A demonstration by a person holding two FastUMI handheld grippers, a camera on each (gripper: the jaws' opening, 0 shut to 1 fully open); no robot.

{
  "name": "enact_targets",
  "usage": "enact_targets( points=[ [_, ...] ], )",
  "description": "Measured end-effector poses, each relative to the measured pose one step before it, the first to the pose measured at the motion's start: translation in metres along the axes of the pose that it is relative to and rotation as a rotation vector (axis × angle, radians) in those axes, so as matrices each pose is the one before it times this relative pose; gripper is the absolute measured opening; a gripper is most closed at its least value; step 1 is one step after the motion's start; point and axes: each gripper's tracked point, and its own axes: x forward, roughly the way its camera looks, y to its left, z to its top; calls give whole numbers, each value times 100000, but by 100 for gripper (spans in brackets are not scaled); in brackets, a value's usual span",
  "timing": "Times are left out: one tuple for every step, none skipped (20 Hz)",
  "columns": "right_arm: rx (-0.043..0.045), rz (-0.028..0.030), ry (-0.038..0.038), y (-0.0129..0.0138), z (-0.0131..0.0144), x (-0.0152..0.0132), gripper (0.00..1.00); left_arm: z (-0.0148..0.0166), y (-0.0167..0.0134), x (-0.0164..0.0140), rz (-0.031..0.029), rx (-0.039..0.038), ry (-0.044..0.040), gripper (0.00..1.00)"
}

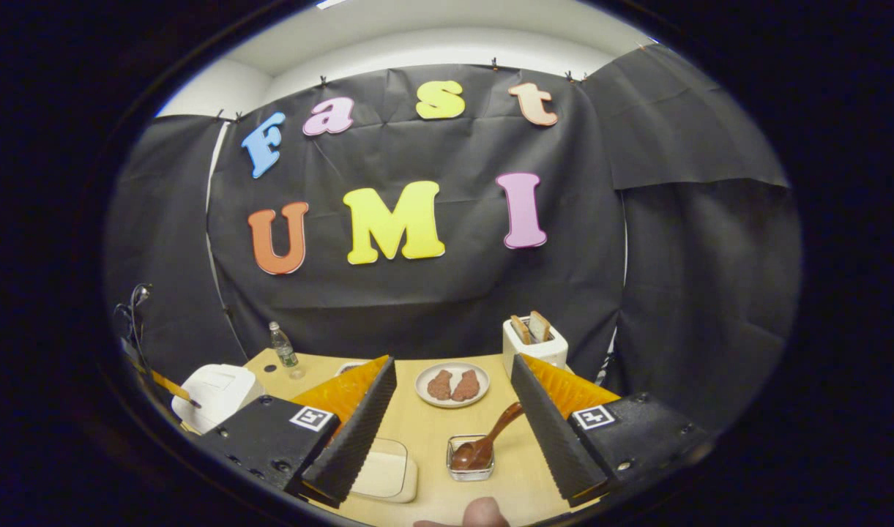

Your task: Close the left gripper, press the button to open the rice cooker; take a wooden spoon from the chopstick holder with the right hand, scoop a spoonful of rice and pour it into the rice cooker, then put the wooden spoon back into the chopstick holder.

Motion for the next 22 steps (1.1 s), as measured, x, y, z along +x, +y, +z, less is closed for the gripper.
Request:
enact_targets(
  points=[
    [-152,-294,347,-52,-22,181,100,-21,183,280,538,-201,-9,0],
    [-267,-69,263,27,-67,252,100,-362,101,71,-343,-369,845,0],
    [-239,-147,309,93,8,125,100,-239,25,122,-74,143,573,0],
    [-282,-37,310,144,-195,151,100,13,72,-51,-381,434,-504,0],
    [-65,280,214,228,-49,63,100,19,-57,168,-260,159,-219,0],
    [10,240,225,173,-98,-2,100,-122,-64,27,-436,-482,-269,0],
    [-261,346,208,240,23,-5,100,-367,2,-145,-543,2,931,0],
    [-329,0,-217,122,-19,-8,100,-1024,316,5,-550,-260,2874,0],
    [-141,7,-146,129,89,-26,98,168,184,-593,-859,-1067,-1934,0],
    [112,169,-110,104,-54,-61,100,-281,-48,515,-760,-1419,1151,0],
    [140,189,76,193,-4,-30,100,174,-24,-320,-679,-820,-1001,0],
    [-57,339,138,195,2,-73,100,73,30,151,-143,-1331,-641,0],
    [-419,144,-3,148,115,-164,100,432,-123,-80,-274,-825,-1874,0],
    [-384,145,-596,100,195,-112,100,842,-223,-223,-531,-174,-4330,0],
    [-407,201,-981,145,373,-216,100,1058,-294,-541,-866,-230,-5268,0],
    [-434,-6,-782,97,222,-203,100,1347,-339,-520,-1070,298,-5576,0],
    [-119,147,-655,100,197,-174,100,1495,-434,-842,-938,468,-5185,0],
    [139,390,-419,215,94,-219,100,1543,-480,-655,-805,1464,-5407,0],
    [-198,299,-456,133,105,-262,100,1490,-533,-340,-830,1921,-4276,0],
    [-215,89,-1138,42,301,-290,98,1397,-266,-382,-221,2687,-4760,0],
    [-80,20,-1196,-51,527,-260,100,1562,148,126,1691,1930,-4566,1],
    [-276,-161,-1044,-56,311,-297,100,1763,7,-215,652,1563,-4730,1]
  ],
)
